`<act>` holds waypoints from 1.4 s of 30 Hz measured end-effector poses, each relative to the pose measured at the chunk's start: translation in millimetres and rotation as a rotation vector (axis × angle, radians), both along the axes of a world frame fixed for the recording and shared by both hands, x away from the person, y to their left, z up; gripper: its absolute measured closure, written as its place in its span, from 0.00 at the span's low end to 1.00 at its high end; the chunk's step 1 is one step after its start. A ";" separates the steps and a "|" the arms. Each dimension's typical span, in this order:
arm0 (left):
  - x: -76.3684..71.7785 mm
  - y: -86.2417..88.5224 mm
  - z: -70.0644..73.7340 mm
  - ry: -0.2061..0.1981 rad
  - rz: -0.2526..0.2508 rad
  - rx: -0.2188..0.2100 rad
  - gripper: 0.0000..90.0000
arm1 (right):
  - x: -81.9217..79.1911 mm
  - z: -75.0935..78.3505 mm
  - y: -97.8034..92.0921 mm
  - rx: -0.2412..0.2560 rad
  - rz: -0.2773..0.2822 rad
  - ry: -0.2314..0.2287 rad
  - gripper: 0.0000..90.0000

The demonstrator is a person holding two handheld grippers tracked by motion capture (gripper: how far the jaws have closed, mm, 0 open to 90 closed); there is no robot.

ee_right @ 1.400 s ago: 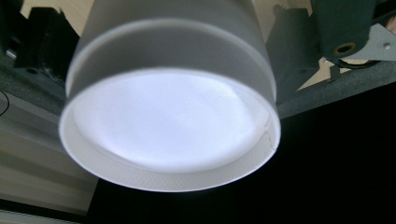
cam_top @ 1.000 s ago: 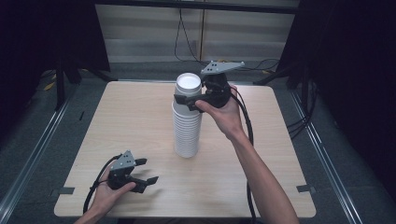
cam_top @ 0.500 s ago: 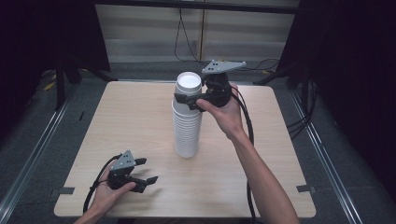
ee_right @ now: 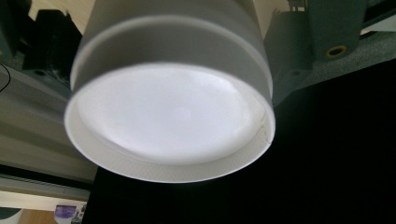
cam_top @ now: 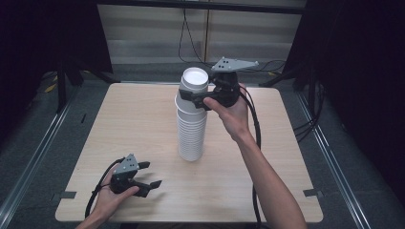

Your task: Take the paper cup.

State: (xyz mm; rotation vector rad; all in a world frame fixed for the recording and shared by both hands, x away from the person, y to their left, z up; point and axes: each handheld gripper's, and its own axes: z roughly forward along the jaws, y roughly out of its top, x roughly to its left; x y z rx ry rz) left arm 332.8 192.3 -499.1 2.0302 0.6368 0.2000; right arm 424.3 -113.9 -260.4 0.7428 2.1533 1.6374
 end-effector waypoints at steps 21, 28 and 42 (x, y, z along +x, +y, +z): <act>-0.1 -0.5 -0.3 0.005 -0.006 0.002 0.18 | -1.0 9.9 -4.7 0.094 -0.013 -0.039 0.22; -0.2 -1.3 -0.8 0.006 -0.012 0.006 0.18 | -2.8 14.1 -9.7 0.140 -0.008 -0.058 0.22; -0.2 -0.7 -0.7 0.009 -0.012 0.003 0.18 | -8.3 18.7 -20.6 0.241 -0.009 -0.098 0.22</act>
